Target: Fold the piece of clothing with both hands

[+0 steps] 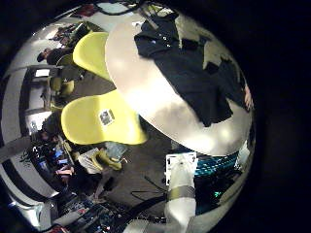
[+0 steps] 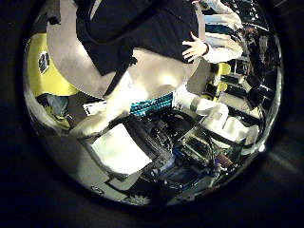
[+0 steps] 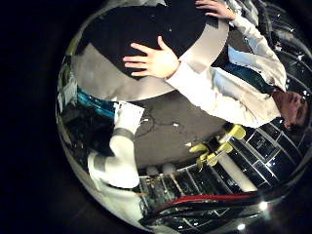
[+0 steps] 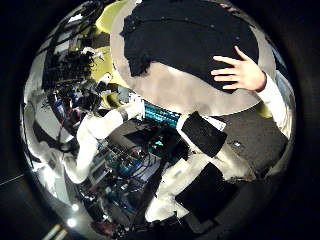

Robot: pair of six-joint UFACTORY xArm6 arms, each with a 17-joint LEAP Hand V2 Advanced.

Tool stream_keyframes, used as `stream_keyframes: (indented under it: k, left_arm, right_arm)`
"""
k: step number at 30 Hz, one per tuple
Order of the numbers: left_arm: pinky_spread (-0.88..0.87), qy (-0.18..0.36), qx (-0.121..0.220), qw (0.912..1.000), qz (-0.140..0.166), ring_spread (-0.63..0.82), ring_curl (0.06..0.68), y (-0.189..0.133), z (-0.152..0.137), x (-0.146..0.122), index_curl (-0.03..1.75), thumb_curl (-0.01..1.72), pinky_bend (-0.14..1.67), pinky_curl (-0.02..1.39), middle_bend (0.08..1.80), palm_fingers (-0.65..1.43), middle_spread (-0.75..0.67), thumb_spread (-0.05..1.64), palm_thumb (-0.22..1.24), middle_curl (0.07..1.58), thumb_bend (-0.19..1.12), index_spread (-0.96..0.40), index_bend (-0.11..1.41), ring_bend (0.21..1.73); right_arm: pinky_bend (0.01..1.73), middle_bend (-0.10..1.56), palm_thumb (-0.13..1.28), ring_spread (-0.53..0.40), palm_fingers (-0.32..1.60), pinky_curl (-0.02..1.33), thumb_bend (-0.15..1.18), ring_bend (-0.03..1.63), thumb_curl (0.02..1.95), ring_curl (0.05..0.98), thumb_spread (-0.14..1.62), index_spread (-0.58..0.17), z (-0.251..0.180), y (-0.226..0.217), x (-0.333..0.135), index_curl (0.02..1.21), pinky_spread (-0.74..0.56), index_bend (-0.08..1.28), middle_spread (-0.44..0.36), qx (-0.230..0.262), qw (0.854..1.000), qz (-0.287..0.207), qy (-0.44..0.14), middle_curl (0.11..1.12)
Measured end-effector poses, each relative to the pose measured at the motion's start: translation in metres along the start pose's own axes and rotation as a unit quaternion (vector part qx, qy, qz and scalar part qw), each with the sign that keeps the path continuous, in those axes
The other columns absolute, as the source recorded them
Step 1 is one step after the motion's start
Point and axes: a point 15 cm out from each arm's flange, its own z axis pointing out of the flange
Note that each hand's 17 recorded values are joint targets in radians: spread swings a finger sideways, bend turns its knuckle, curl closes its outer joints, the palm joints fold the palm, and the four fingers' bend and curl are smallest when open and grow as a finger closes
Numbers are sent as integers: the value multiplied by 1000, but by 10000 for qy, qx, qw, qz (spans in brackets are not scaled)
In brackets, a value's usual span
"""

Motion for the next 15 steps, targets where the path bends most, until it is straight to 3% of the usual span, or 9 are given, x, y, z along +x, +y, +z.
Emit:
stream_keyframes:
  k: [8, 15]
  left_arm:
    - [-31, -12, 86, 10000, 46, -100, 241, 2, -4, 0, 788, 338, 262, 518, 400, 473, -273, 1144, 424, 702, -20, -373, 380, 706]
    - [-29, -34, 15, 9993, 379, -96, 234, -12, 21, 3, 781, 336, 255, 515, 388, 479, -276, 1144, 425, 694, -20, -371, 368, 703]
  right_arm:
    - [484, 251, 639, 125, 290, 239, -14, 592, 371, 223, 1275, -345, -21, -15, -2, 295, 360, 165, -22, 118, 9999, 8, -22, 375]
    - [487, 253, 638, 123, 289, 239, -14, 594, 367, 222, 1278, -345, -17, -13, -2, 293, 359, 163, -19, 108, 9999, 36, -57, 374]
